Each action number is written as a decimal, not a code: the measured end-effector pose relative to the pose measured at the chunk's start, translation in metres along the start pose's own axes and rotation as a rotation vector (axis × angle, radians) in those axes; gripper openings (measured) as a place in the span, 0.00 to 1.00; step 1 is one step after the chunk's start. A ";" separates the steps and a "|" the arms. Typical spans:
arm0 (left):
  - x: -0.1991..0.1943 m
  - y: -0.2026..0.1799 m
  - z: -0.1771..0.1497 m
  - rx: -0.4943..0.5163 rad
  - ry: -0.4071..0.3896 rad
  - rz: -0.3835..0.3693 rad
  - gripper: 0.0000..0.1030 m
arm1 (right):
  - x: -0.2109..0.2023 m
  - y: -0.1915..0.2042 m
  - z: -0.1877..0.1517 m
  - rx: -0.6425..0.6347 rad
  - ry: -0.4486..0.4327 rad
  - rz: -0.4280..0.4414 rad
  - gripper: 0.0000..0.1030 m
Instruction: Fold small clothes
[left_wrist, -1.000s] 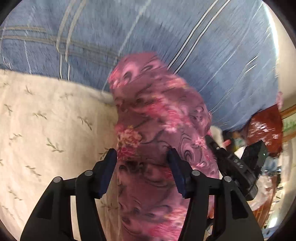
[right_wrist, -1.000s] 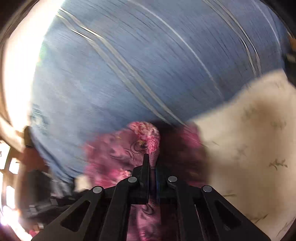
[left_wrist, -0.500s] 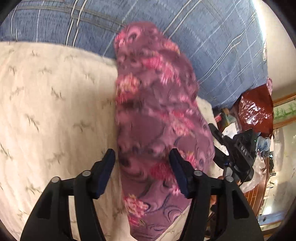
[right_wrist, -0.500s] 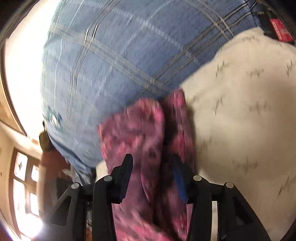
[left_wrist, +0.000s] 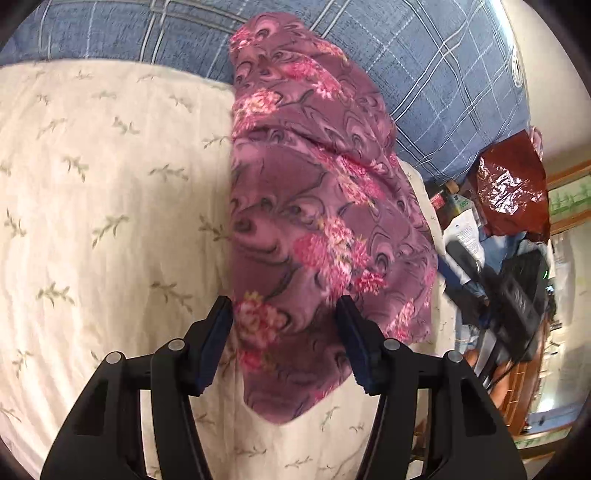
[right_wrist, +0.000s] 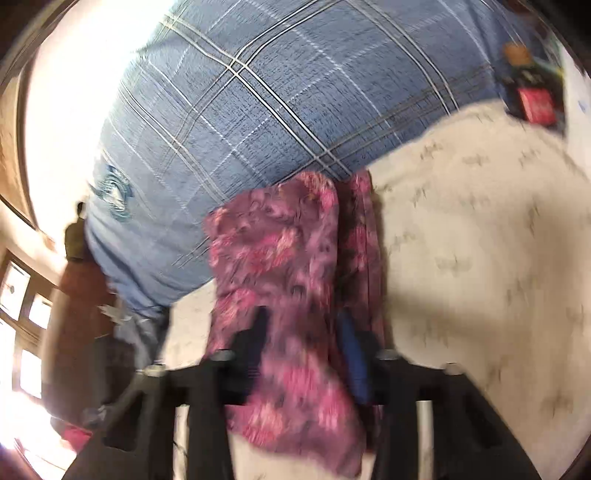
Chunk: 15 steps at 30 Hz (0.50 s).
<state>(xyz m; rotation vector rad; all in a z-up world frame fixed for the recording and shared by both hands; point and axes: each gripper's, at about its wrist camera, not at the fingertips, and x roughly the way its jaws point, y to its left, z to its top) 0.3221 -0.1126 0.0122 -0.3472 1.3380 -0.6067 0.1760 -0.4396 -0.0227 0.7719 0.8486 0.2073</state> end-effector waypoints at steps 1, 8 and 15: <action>0.003 0.001 -0.002 -0.007 0.008 -0.008 0.55 | 0.003 0.000 -0.008 0.009 0.024 0.011 0.50; 0.012 -0.012 -0.016 -0.008 -0.011 0.002 0.52 | -0.011 0.019 -0.034 -0.109 0.056 -0.014 0.07; 0.002 0.003 -0.024 0.005 -0.004 -0.016 0.51 | 0.006 0.013 -0.028 -0.118 0.106 -0.207 0.17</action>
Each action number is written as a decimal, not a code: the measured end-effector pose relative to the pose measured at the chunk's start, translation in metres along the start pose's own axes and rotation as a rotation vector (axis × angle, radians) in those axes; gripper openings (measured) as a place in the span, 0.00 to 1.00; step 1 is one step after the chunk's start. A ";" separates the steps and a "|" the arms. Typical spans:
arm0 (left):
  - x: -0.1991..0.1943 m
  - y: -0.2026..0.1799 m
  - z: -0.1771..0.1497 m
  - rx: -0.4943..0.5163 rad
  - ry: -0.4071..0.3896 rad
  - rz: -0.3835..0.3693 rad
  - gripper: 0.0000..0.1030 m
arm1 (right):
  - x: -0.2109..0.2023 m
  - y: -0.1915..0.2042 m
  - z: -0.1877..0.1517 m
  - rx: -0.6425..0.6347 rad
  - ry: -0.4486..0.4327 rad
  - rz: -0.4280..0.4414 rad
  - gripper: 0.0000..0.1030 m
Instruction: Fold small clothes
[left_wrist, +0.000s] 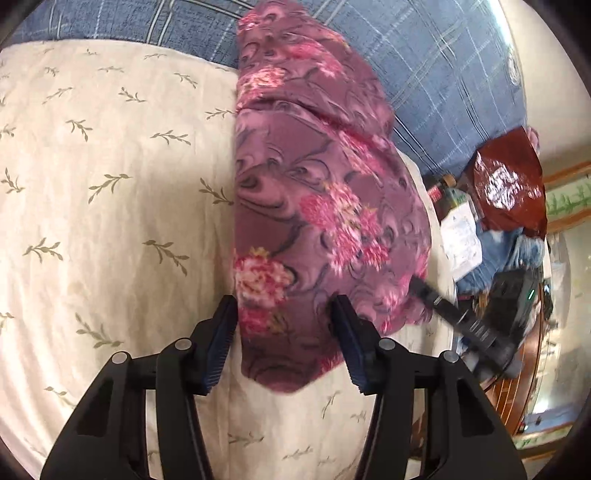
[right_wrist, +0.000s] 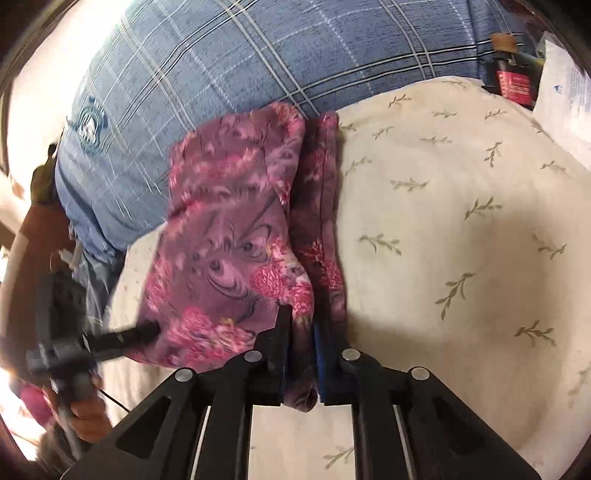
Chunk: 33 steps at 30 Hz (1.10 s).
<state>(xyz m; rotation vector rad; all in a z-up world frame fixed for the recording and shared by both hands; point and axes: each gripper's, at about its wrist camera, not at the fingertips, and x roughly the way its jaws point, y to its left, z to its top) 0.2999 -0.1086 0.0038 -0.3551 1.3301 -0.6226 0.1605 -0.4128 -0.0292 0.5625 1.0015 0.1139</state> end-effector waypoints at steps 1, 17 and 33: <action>-0.004 0.000 0.000 0.003 -0.005 -0.015 0.51 | -0.010 0.005 0.007 0.009 -0.036 -0.013 0.17; 0.006 0.004 0.015 0.055 -0.071 -0.024 0.42 | 0.142 0.170 0.134 -0.338 0.148 -0.090 0.34; -0.028 0.006 0.006 0.101 -0.074 -0.111 0.56 | 0.057 0.079 0.145 -0.180 -0.019 -0.025 0.51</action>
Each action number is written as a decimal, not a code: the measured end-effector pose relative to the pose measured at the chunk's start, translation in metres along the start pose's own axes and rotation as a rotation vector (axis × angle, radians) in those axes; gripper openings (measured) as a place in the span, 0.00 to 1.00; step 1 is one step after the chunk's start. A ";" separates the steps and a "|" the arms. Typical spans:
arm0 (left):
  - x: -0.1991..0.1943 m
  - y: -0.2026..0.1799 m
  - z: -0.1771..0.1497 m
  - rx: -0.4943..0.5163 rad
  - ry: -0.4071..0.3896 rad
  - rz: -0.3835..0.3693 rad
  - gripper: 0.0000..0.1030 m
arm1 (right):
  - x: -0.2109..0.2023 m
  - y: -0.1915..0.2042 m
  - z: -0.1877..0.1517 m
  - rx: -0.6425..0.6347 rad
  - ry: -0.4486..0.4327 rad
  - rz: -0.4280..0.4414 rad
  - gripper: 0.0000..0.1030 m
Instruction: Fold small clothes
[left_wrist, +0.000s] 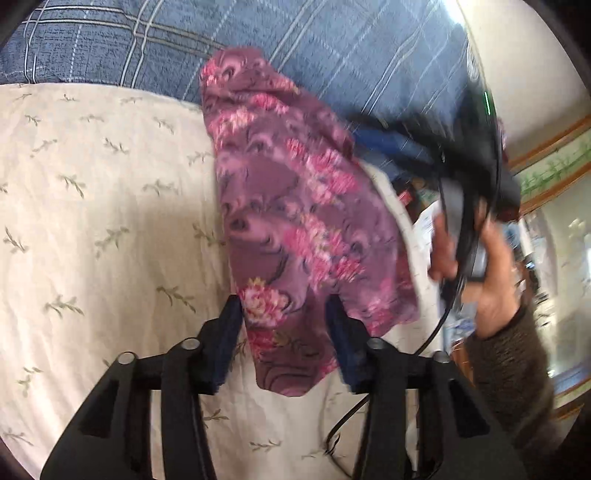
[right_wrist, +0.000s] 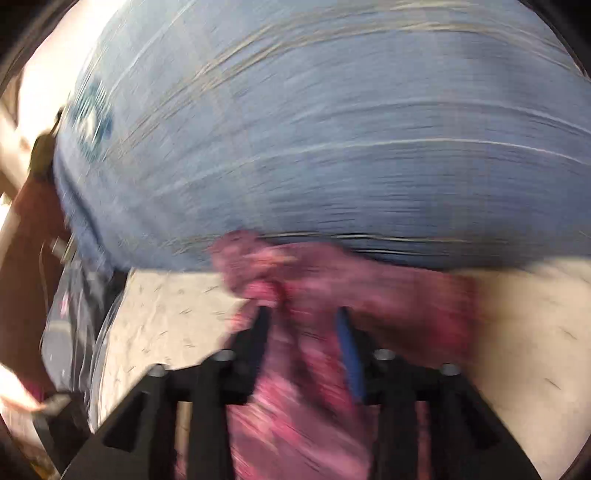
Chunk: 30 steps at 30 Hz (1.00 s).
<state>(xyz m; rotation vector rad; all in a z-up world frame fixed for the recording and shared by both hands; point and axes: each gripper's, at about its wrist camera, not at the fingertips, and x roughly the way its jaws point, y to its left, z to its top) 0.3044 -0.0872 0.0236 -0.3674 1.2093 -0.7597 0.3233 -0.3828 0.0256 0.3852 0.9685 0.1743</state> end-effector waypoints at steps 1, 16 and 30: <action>-0.004 0.002 0.005 -0.015 -0.007 -0.018 0.68 | -0.012 -0.016 -0.003 0.039 -0.009 0.004 0.52; 0.066 -0.004 0.073 -0.053 0.077 0.244 0.73 | 0.011 -0.080 -0.054 0.108 0.004 -0.027 0.25; 0.052 0.019 0.066 -0.164 0.103 0.065 0.82 | -0.011 -0.115 -0.102 0.272 0.050 0.381 0.59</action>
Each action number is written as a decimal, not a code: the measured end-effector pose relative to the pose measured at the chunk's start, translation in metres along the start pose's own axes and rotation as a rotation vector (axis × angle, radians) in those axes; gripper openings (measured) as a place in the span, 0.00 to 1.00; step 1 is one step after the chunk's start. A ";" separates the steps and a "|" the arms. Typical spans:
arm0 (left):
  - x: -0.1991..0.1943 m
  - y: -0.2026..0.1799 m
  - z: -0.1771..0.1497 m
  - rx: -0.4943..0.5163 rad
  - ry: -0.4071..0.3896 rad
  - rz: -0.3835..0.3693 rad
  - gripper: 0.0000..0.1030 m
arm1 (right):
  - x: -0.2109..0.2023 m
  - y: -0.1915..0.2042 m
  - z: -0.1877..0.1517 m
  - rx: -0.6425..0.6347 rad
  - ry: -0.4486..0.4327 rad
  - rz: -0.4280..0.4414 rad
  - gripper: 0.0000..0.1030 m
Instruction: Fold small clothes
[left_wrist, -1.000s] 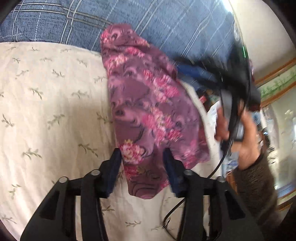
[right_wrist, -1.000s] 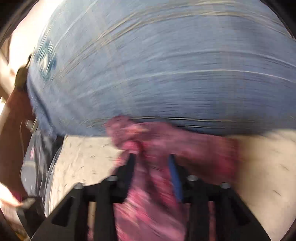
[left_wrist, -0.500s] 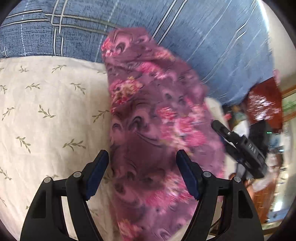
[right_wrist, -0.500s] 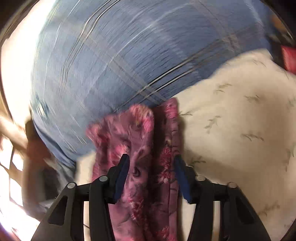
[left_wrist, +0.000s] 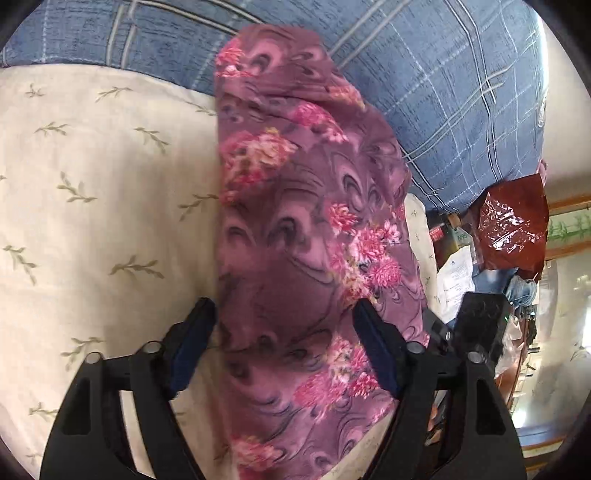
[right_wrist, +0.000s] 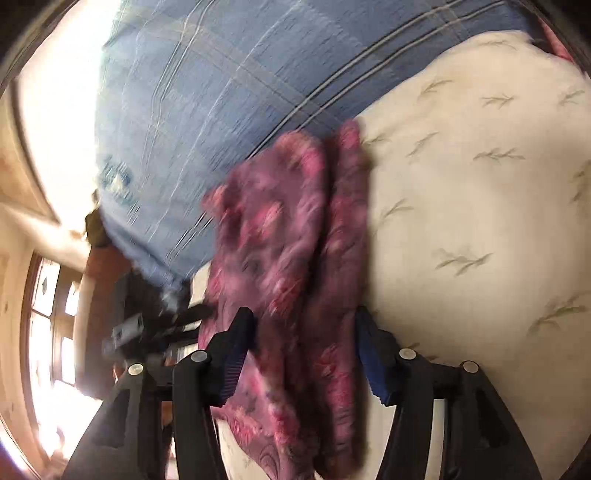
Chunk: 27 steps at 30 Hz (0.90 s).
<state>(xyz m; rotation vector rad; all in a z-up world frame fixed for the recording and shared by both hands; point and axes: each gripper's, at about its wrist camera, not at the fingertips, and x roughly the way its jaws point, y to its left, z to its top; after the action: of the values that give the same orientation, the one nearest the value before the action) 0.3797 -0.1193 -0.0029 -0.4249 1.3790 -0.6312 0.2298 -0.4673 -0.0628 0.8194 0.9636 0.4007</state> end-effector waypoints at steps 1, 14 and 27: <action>0.001 -0.005 -0.001 0.016 -0.004 0.001 0.82 | 0.003 0.007 -0.002 -0.038 0.002 0.003 0.68; -0.009 -0.032 -0.021 0.052 -0.117 0.127 0.28 | 0.019 0.067 -0.023 -0.181 -0.146 -0.180 0.30; -0.118 -0.032 -0.121 0.095 -0.170 0.152 0.28 | -0.004 0.158 -0.130 -0.330 -0.104 -0.156 0.30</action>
<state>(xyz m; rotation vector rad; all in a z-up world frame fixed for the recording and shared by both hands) 0.2470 -0.0582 0.0882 -0.2883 1.2020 -0.5212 0.1248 -0.3117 0.0200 0.4581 0.8304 0.3663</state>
